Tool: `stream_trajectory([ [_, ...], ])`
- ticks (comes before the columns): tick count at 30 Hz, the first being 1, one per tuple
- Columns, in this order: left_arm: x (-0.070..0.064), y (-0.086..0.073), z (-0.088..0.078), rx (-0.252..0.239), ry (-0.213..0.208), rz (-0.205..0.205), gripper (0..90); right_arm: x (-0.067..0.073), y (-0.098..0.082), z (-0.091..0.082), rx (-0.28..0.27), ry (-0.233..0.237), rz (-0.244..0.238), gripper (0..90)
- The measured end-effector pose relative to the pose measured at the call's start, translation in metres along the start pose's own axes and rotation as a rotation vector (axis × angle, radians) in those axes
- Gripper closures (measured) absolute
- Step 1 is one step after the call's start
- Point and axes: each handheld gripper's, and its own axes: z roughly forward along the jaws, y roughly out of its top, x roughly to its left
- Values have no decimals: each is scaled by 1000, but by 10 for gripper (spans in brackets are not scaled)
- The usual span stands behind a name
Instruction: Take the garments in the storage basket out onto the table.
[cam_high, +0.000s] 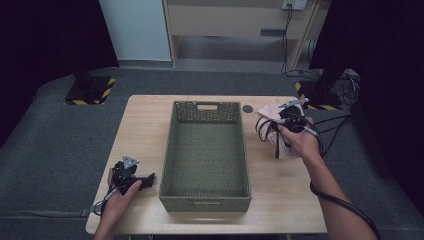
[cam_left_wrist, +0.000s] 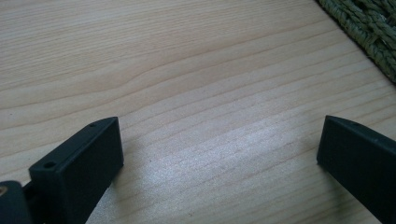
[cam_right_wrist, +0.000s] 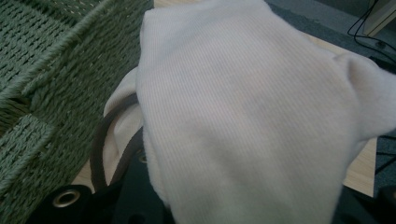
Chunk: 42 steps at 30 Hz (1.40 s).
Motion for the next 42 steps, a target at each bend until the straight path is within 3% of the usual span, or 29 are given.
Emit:
stream_trajectory([
  [21,0,0,0,0,0,-1,0,14,-18,39,41,-9,-13,630],
  [42,0,0,0,0,0,-1,0,11,-45,72,102,-19,20,594],
])
